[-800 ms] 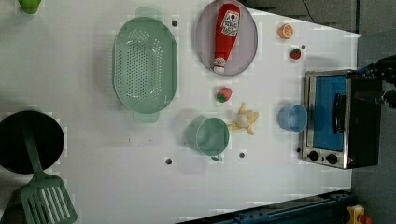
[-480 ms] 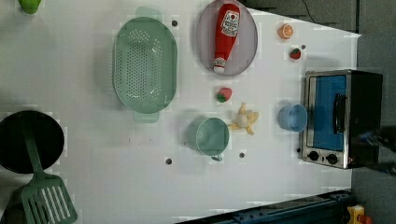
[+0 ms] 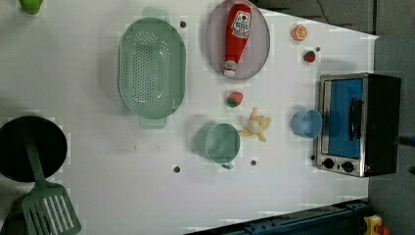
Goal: Pick banana from table and place on oven.
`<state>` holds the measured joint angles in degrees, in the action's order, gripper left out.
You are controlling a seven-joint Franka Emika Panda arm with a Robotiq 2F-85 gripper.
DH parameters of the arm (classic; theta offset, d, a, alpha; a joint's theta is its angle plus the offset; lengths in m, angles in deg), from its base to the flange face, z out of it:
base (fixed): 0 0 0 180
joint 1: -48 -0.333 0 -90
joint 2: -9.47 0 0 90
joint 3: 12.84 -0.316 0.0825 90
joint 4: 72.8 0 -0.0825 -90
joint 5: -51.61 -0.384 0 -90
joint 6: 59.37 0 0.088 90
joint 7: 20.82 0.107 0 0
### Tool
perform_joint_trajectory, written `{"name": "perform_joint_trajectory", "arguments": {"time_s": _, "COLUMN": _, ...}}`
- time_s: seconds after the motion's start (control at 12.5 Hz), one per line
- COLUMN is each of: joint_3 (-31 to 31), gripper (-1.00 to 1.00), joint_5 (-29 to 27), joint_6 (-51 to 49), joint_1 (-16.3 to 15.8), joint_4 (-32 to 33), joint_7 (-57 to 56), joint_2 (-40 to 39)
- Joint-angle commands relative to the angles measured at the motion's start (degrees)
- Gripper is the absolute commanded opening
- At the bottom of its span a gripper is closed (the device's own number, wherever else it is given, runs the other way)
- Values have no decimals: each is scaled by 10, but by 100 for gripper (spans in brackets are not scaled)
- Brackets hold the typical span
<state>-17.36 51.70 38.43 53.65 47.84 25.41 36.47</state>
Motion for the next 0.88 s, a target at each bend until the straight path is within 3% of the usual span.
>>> {"name": "perform_joint_trajectory", "arguments": {"time_s": 0.08, "joint_3": -1, "gripper": 100, "joint_5": -9, "joint_6": 83, "joint_1": 2, "joint_4": 48, "joint_7": -20, "joint_2": -105}}
{"name": "perform_joint_trajectory", "arguments": {"time_s": 0.88, "joint_3": -6, "gripper": 100, "joint_5": -9, "joint_6": 467, "joint_1": -2, "joint_4": 191, "joint_7": -20, "joint_2": -331}}
